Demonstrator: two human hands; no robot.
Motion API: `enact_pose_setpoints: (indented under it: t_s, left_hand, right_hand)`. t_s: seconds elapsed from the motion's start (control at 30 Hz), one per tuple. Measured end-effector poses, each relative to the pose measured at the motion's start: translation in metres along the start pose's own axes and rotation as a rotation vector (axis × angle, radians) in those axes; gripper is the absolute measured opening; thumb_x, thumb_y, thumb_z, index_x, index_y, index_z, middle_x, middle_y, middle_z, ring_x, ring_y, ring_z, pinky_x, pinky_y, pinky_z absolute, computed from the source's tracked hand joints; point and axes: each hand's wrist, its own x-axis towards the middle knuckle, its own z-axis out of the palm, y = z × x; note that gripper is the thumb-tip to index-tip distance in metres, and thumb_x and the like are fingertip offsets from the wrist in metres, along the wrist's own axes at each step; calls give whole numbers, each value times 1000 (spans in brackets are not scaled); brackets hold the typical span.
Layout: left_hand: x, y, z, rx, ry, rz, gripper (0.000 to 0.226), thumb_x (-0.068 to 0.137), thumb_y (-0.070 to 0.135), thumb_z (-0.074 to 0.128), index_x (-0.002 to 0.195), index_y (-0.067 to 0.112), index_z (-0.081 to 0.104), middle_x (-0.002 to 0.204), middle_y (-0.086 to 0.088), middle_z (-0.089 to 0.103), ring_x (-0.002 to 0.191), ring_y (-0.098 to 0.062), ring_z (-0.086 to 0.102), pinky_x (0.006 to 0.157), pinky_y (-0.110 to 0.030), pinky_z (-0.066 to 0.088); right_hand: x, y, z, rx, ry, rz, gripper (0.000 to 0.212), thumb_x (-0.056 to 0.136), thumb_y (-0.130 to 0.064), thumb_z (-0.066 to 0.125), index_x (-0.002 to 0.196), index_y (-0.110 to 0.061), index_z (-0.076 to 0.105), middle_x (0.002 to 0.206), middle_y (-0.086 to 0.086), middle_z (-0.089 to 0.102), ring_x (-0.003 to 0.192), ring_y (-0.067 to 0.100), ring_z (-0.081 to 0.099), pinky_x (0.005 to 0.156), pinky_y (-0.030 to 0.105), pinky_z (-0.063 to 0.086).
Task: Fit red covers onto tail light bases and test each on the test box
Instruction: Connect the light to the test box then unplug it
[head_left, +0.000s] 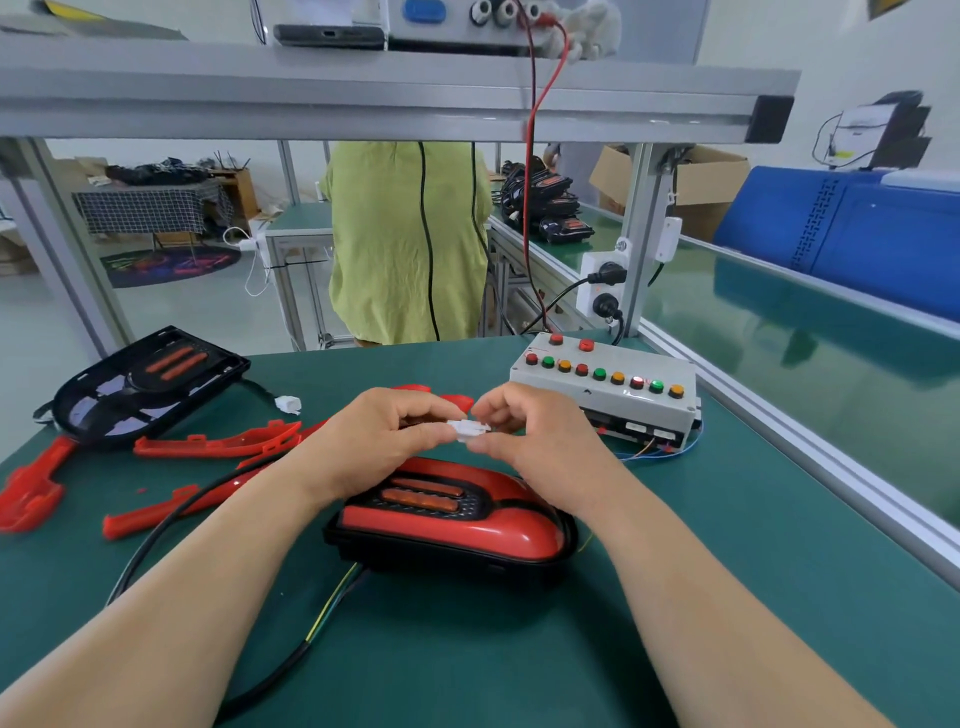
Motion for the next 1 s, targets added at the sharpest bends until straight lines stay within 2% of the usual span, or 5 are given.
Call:
enact_pose_setpoints:
  t_s: [0.17, 0.37, 0.57, 0.77, 1.0]
  left_hand:
    - [0, 1, 0, -43, 35, -13, 16, 84, 19, 78, 98, 28, 79, 94, 10, 75, 89, -3, 68, 83, -14, 48]
    - [-1, 1, 1, -53, 107, 40, 14, 83, 17, 78, 93, 26, 79, 95, 22, 74, 100, 8, 64, 84, -2, 40]
    - [0, 2, 1, -57, 126, 59, 16, 83, 15, 77, 90, 29, 78, 89, 17, 72, 93, 0, 65, 83, -10, 43]
    - [1, 3, -1, -111, 102, 55, 15, 83, 13, 77, 92, 26, 79, 94, 10, 75, 101, -4, 66, 87, -10, 45]
    - [2, 4, -2, -93, 80, 66, 15, 83, 13, 78, 93, 25, 79, 86, 10, 71, 80, -1, 63, 77, -10, 42]
  right_hand:
    - [0, -1, 1, -12, -25, -3, 21, 81, -23, 79, 101, -21, 71, 93, -10, 71, 83, -5, 63, 74, 8, 43]
    - [-1, -2, 0, -342, 46, 7, 36, 83, -56, 68, 100, -25, 75, 84, -13, 65, 80, 6, 58, 70, 29, 44]
    - [-1, -7, -1, -276, -9, -59, 29, 90, -47, 65, 97, -21, 74, 85, -1, 68, 81, 16, 58, 77, 41, 47]
    - [-3, -5, -3, -104, -5, -24, 23, 87, -43, 71, 100, -24, 76, 85, -9, 72, 81, 4, 62, 73, 22, 47]
    - [-4, -4, -3, -17, -8, -21, 20, 84, -37, 76, 100, -25, 77, 81, -14, 71, 75, -7, 61, 68, 7, 42]
